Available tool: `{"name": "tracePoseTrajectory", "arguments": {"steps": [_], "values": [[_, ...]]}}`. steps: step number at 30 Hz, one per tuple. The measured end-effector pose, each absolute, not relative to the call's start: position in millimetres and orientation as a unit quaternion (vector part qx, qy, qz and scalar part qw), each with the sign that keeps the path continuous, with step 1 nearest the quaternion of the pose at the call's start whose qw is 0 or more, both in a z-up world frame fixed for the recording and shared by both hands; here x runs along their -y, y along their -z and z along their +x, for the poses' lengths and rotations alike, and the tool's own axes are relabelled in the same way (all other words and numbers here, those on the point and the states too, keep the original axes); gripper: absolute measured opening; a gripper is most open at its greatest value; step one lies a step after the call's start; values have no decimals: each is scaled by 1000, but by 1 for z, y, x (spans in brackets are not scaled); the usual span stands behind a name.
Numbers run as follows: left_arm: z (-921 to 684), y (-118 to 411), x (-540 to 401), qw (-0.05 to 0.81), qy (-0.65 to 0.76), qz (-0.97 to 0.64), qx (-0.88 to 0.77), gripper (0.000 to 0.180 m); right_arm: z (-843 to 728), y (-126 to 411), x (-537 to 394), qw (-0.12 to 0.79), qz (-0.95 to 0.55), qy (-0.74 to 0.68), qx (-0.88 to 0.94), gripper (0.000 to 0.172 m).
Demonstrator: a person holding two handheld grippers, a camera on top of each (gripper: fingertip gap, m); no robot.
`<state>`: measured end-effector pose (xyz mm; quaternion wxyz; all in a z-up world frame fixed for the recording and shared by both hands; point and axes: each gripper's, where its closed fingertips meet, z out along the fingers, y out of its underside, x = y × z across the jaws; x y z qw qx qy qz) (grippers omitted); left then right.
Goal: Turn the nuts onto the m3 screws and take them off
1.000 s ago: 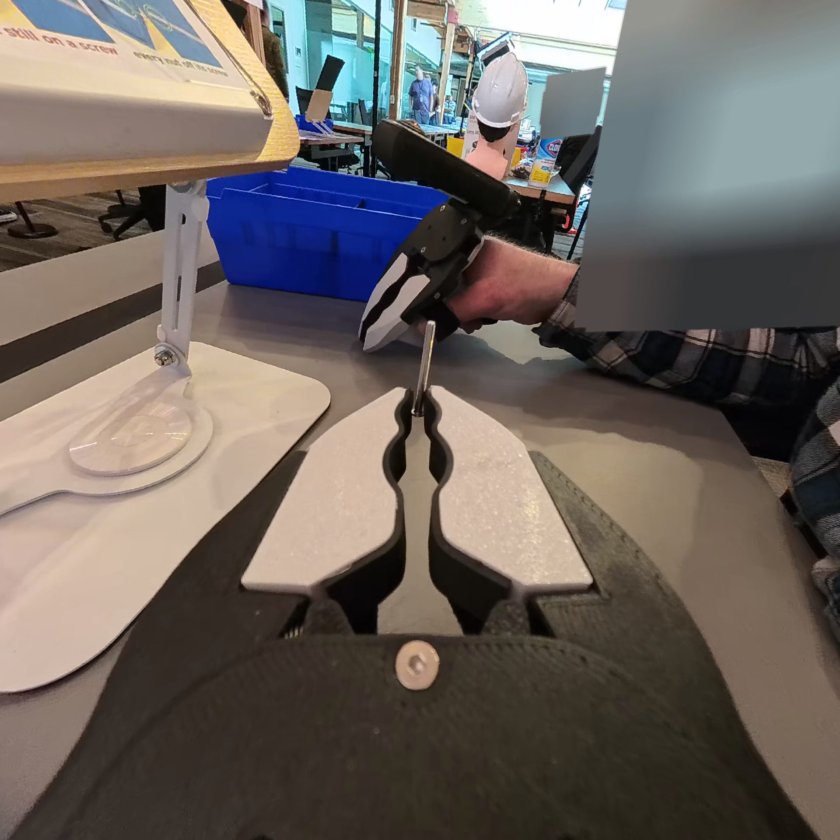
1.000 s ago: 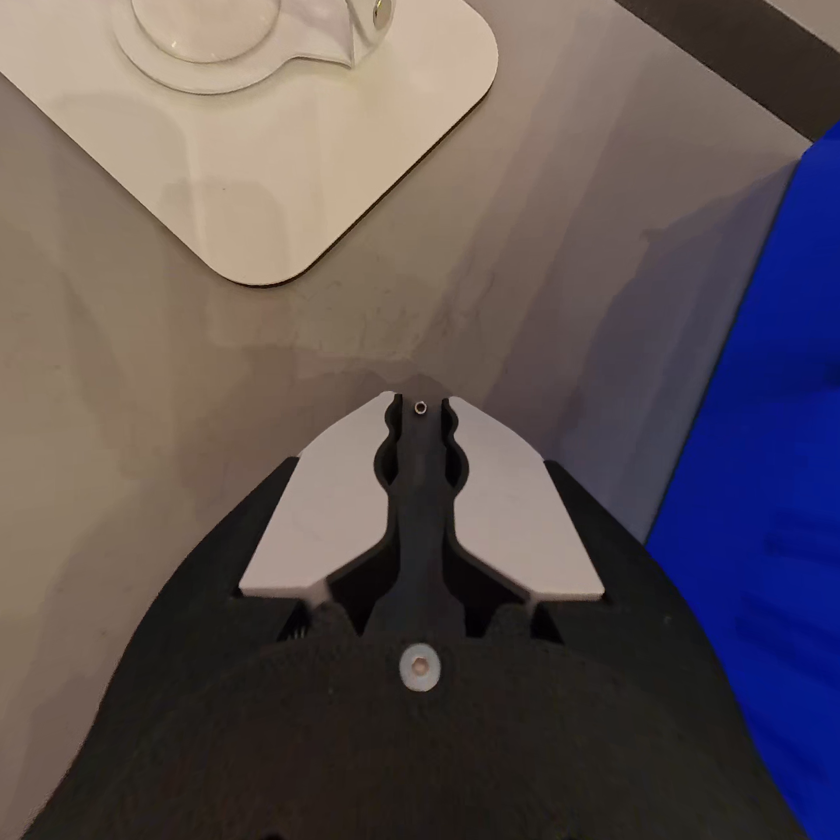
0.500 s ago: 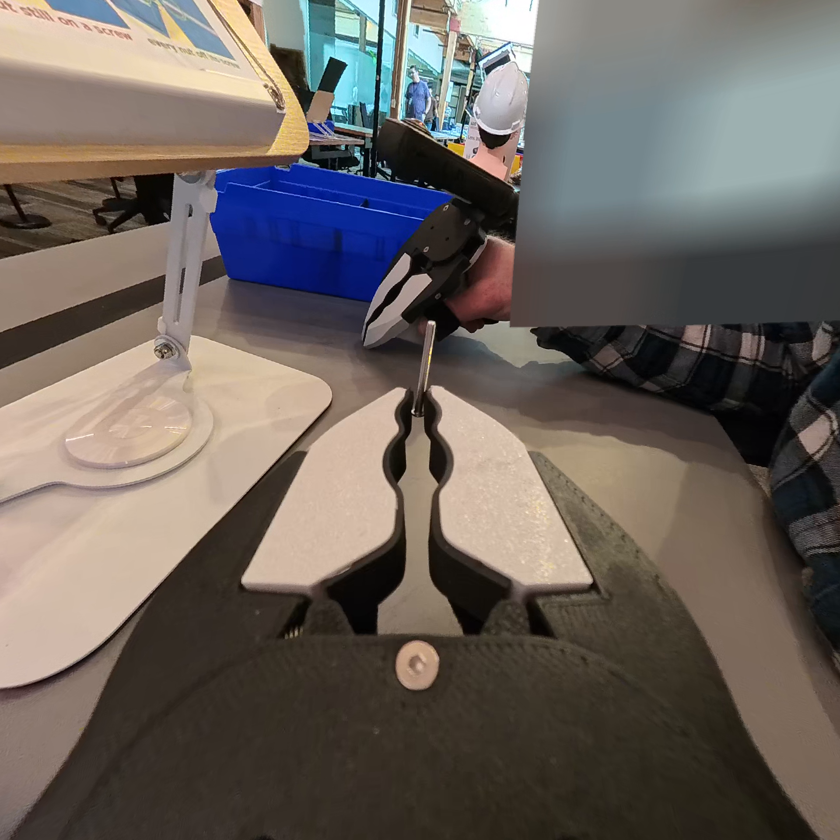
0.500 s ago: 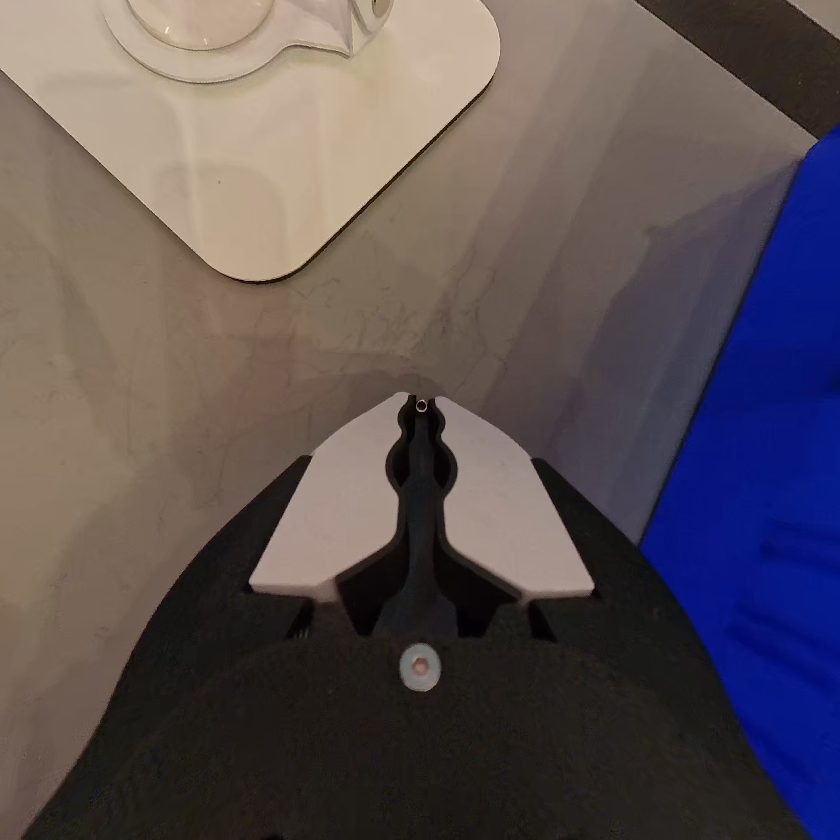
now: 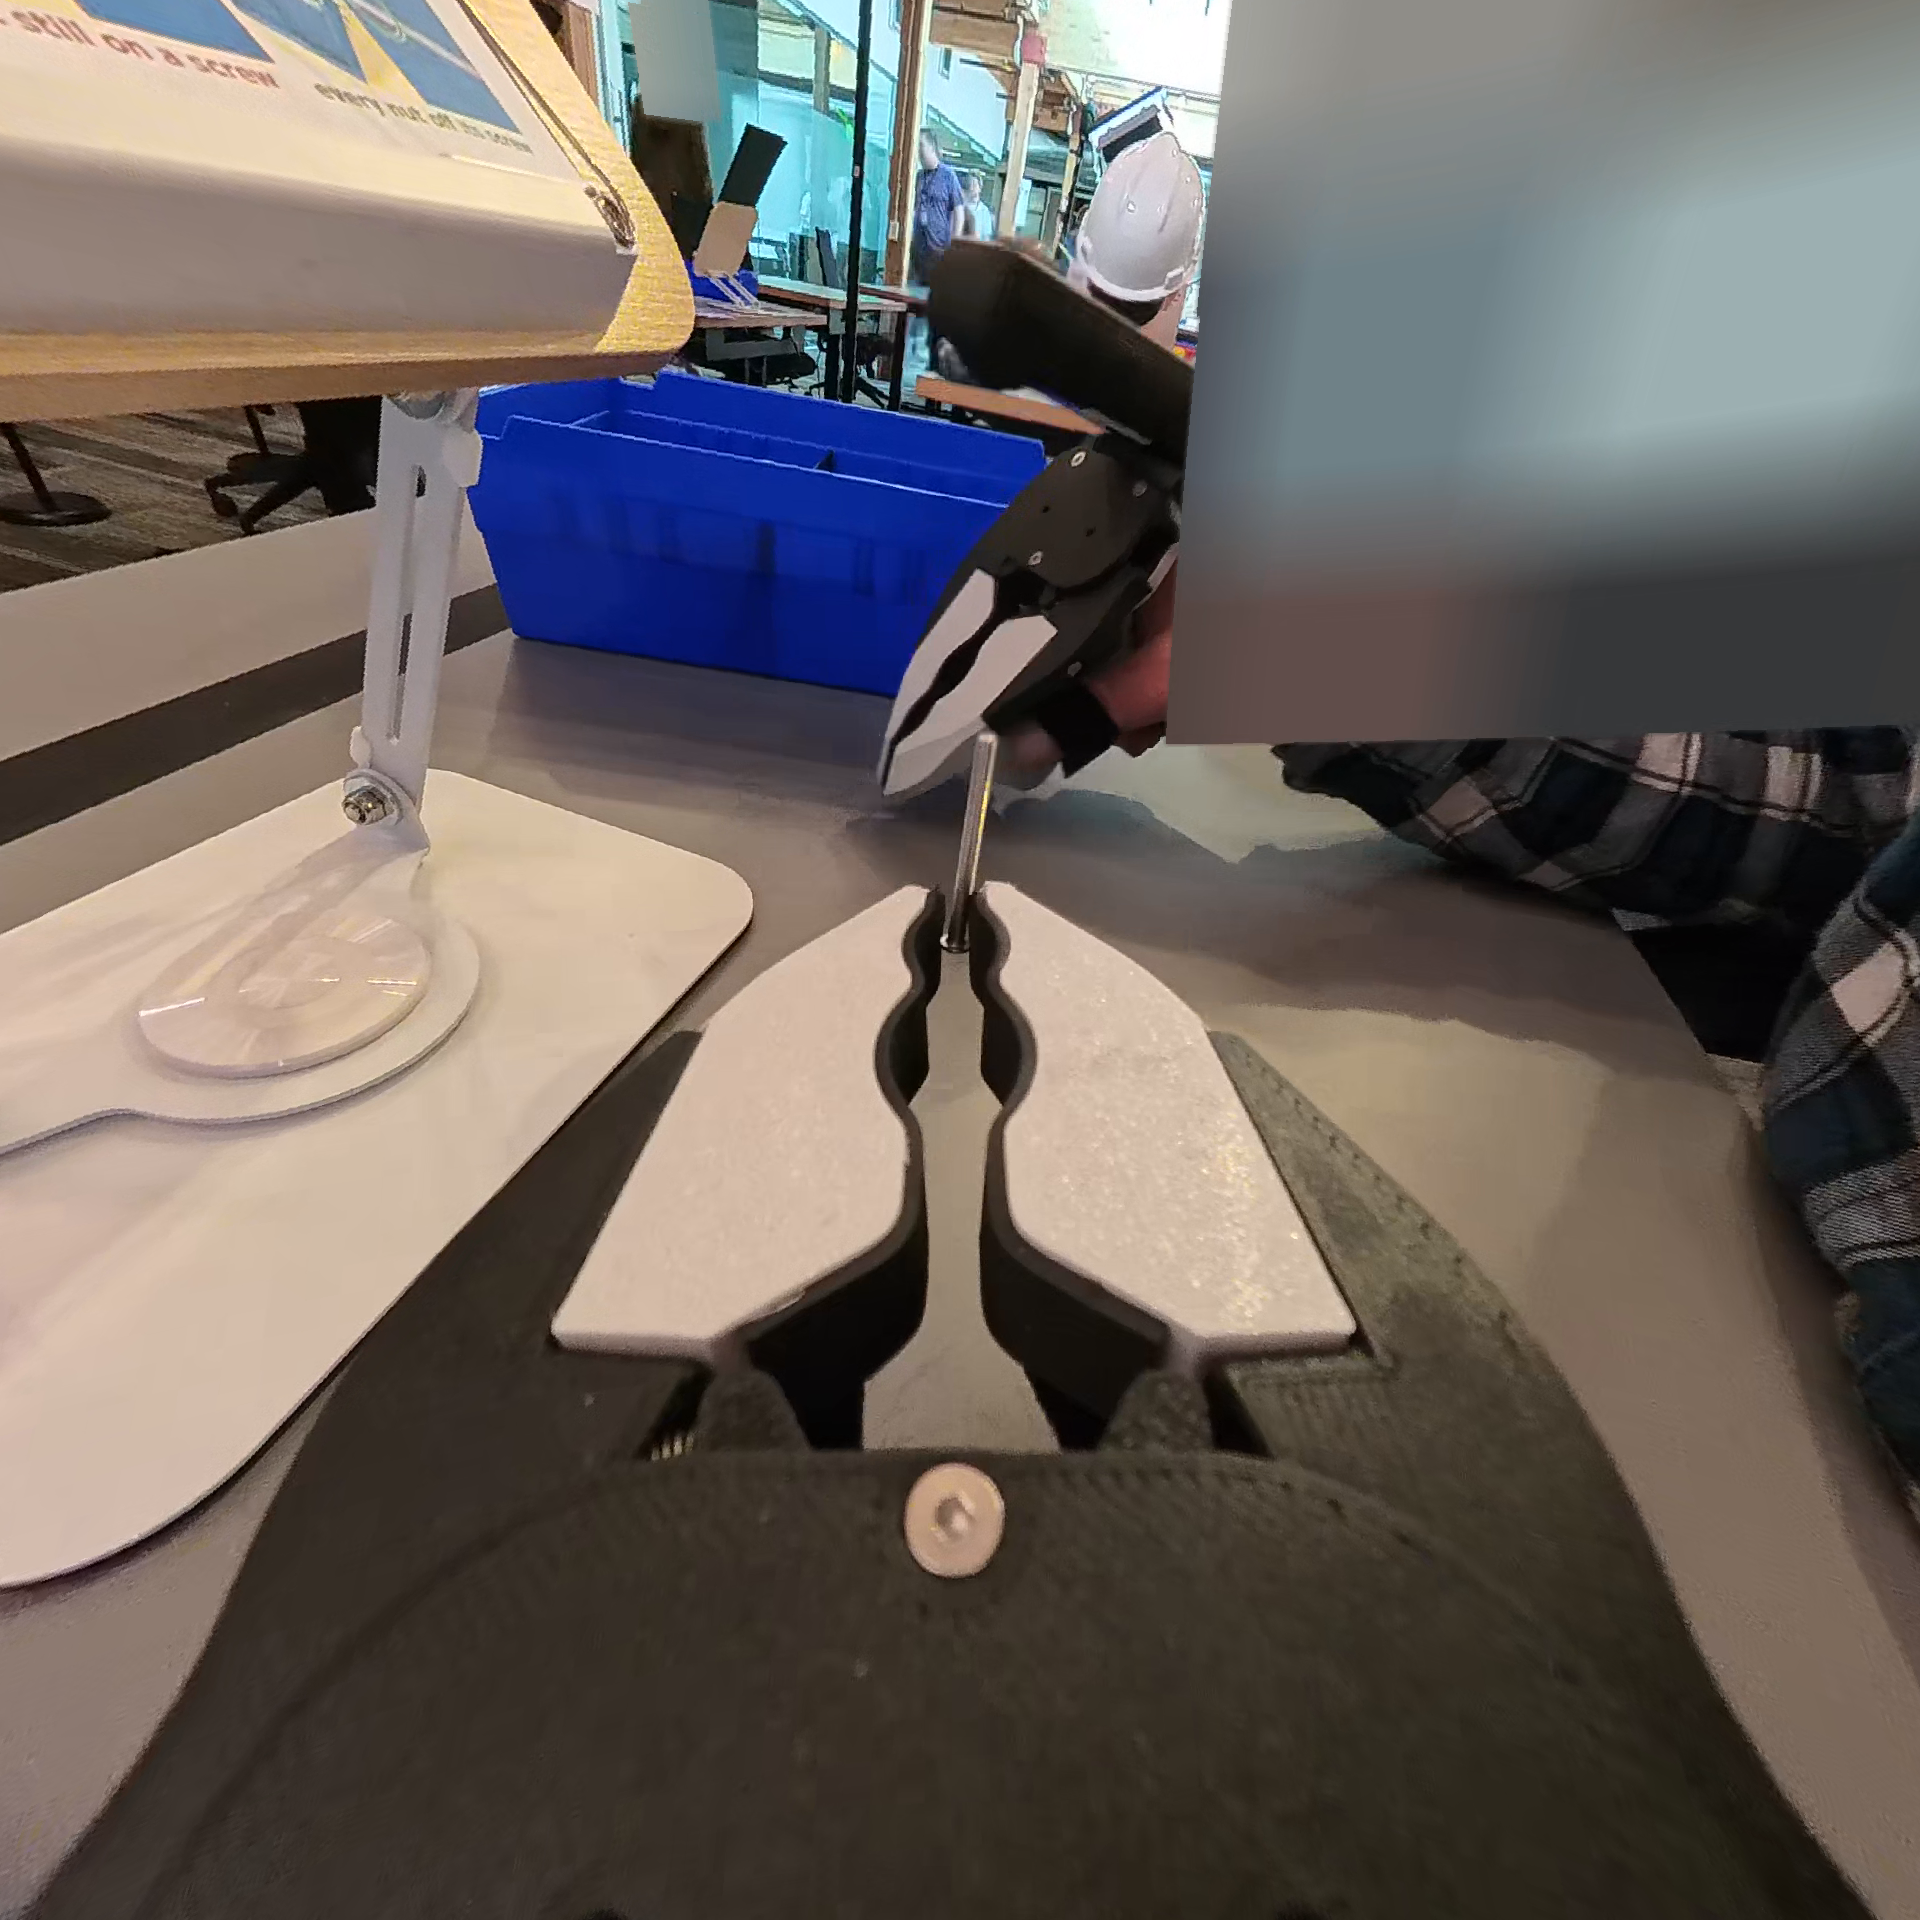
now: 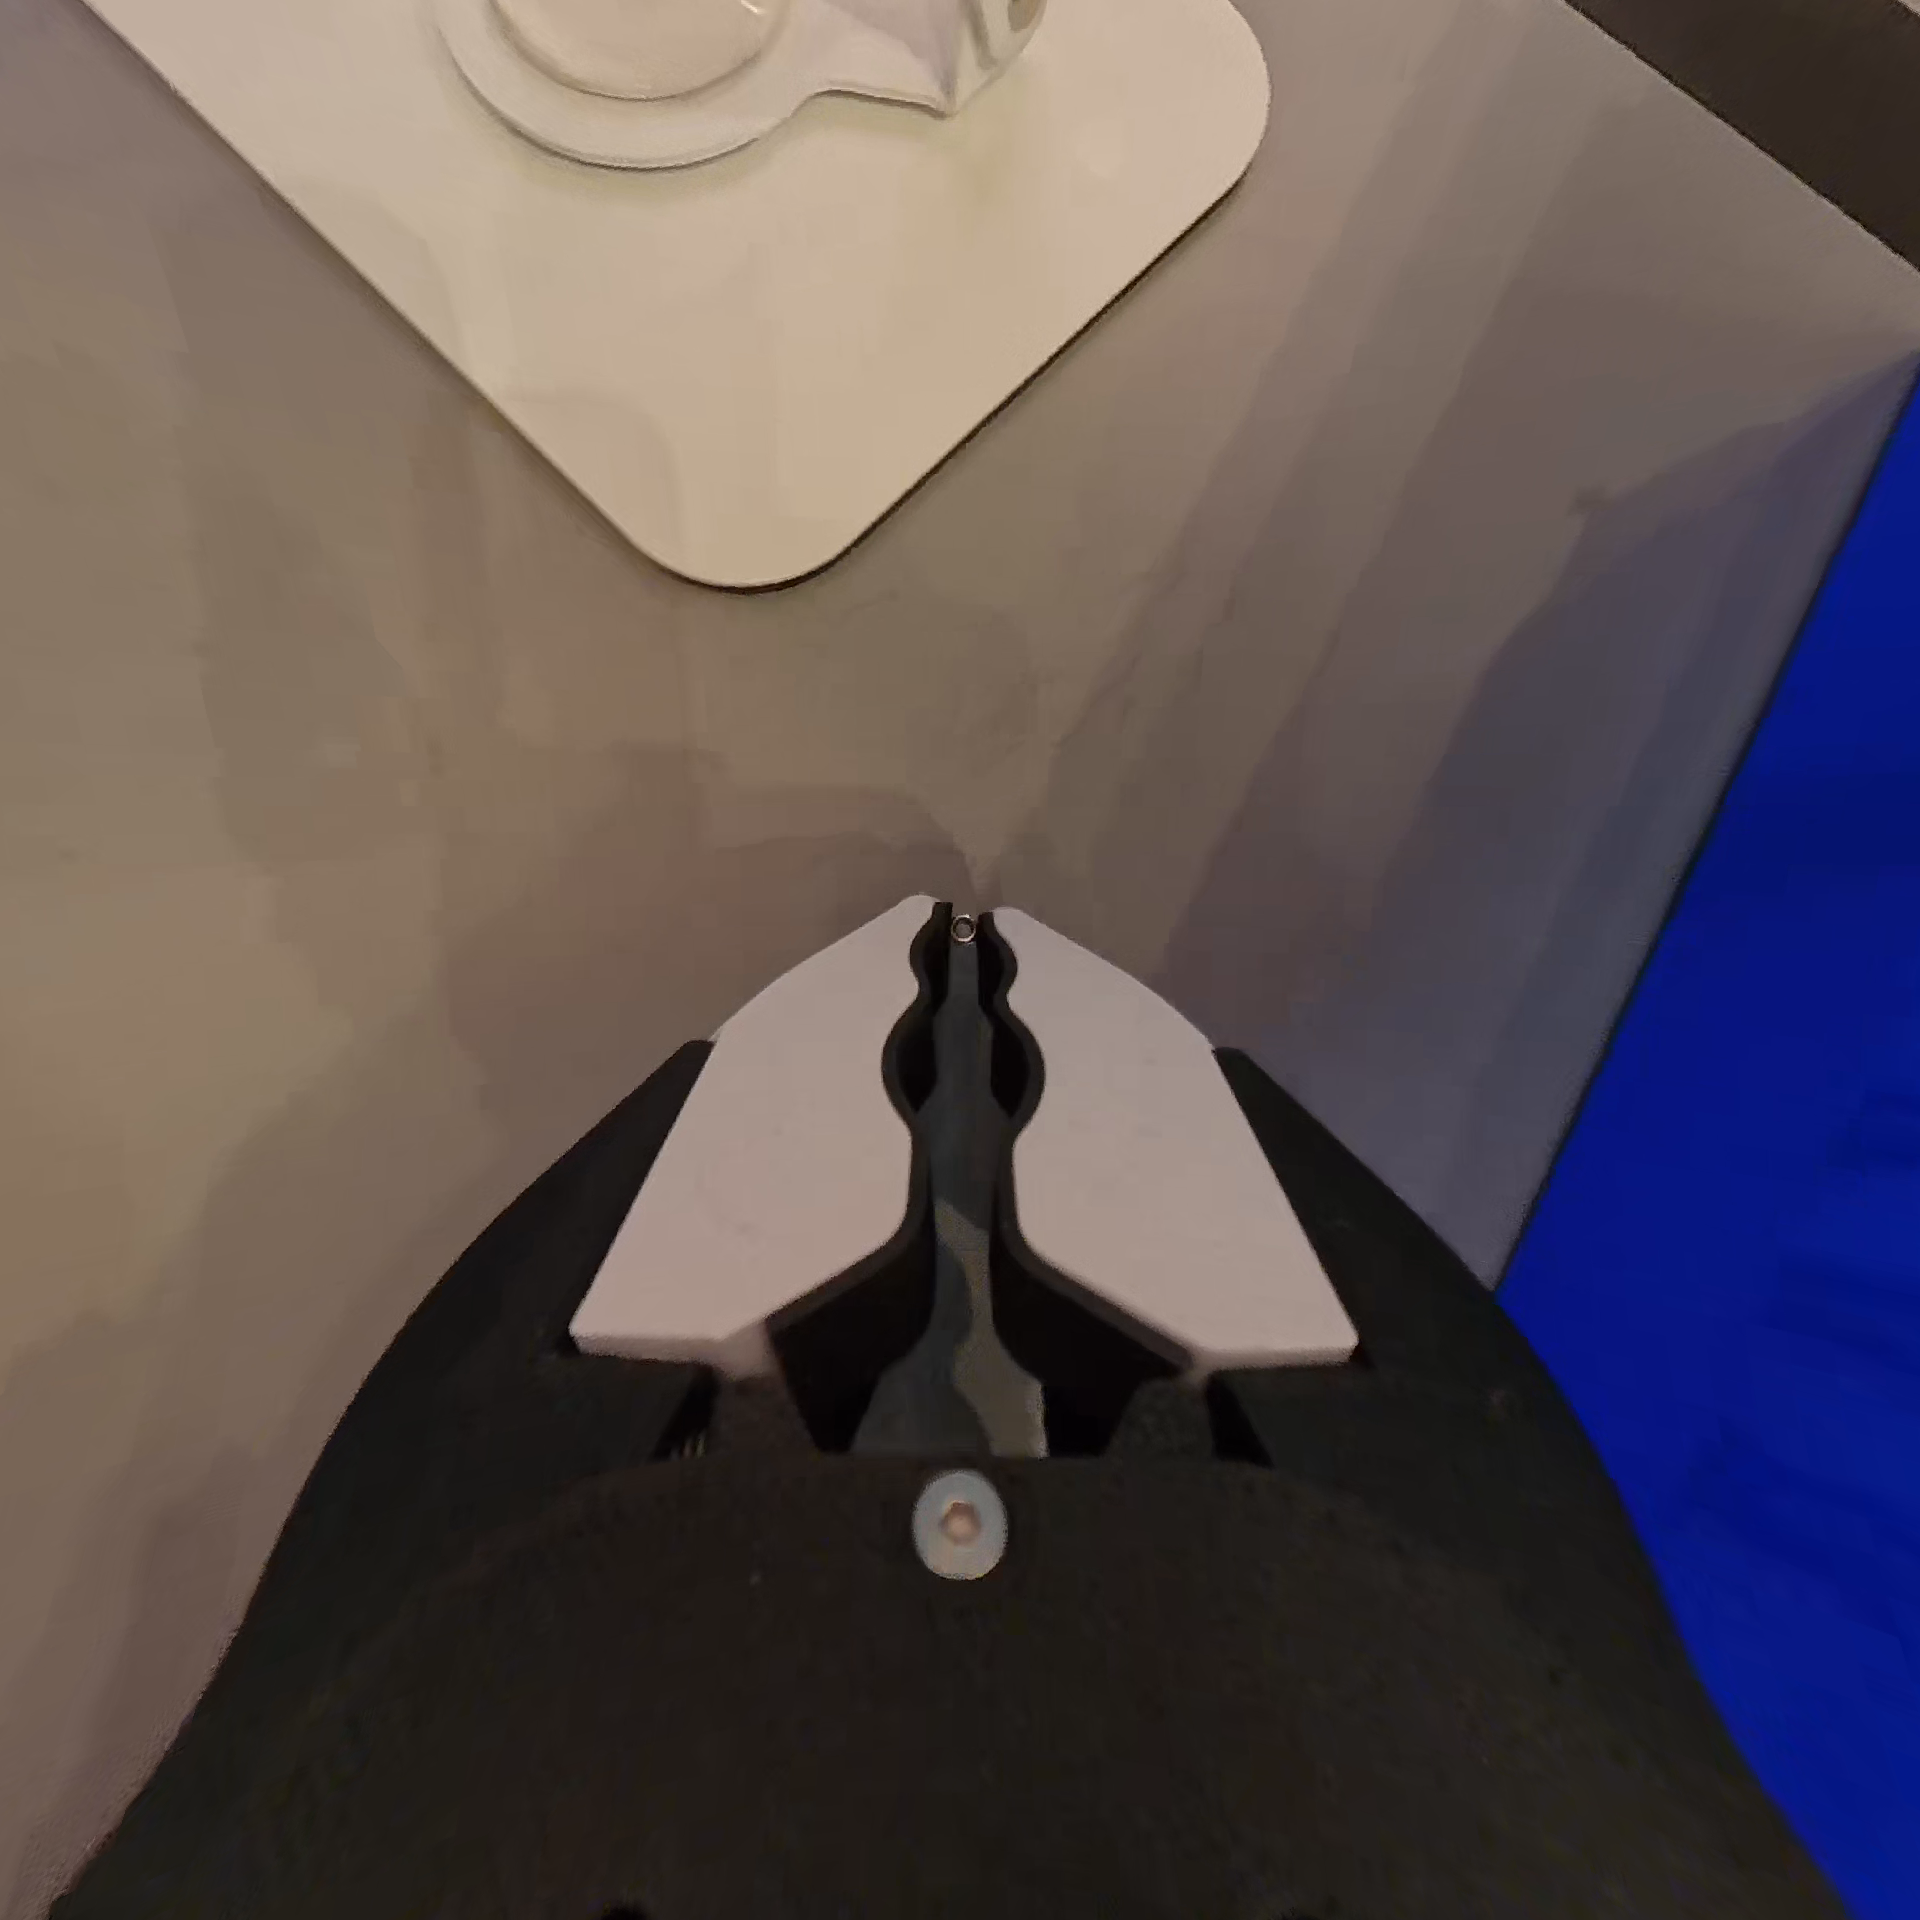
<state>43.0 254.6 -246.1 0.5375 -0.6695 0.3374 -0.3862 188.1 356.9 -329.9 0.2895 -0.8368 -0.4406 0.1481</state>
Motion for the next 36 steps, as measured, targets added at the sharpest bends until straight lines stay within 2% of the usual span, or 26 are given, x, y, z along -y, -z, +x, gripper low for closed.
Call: {"name": "tracePoseTrajectory", "arguments": {"steps": [14, 36], "values": [[51, 248, -249, 540, 368, -666, -361, 4, 147, 313, -244, 278, -786, -193, 517, 5], [61, 257, -238, 541, 321, -661, -409, 4, 133, 317, -187, 299, -755, -173, 557, 5]]}}
